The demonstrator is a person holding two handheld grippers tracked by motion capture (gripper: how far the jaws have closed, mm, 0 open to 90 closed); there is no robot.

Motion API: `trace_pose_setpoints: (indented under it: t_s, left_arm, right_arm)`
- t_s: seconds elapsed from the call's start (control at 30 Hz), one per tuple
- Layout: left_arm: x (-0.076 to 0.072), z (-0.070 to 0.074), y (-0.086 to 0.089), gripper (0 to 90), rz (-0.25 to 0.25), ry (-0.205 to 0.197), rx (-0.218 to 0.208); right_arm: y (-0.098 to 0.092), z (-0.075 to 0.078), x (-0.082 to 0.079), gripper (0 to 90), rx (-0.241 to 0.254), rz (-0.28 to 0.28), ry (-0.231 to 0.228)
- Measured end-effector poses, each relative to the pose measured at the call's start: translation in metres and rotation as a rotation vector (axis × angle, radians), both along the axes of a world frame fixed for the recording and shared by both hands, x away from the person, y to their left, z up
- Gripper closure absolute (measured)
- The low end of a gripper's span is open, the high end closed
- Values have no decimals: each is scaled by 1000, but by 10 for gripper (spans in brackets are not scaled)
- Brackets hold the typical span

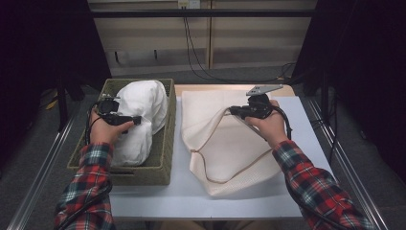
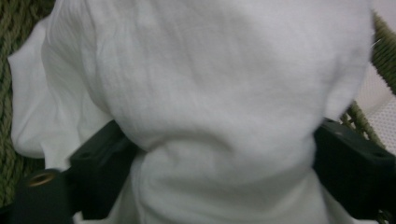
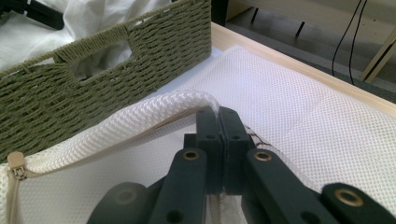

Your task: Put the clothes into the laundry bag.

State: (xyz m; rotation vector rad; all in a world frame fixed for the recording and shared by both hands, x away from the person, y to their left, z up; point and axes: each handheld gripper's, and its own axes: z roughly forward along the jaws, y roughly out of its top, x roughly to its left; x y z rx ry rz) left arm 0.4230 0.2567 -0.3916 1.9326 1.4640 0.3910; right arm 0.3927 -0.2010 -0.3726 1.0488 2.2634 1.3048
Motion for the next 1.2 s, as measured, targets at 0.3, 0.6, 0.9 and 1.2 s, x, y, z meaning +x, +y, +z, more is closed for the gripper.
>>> trace_pose_setpoints:
  t_s: [0.3, 0.6, 0.9, 1.2]
  left_arm:
    - [5, -37, -5, 26, -20, 59, -3]
    - [12, -61, -16, 1, -32, 63, 66]
    - [13, -67, -22, 128, -98, 79, 132]
    - [10, -59, -26, 425, -105, 90, 166]
  right_arm:
    - [-2, -2, 0, 889, 3, -4, 3]
    - [-3, -6, 2, 889, 9, 0, 7]
    - [-6, -9, 3, 889, 7, -3, 16]
    - [-5, -9, 3, 889, 3, -2, 17]
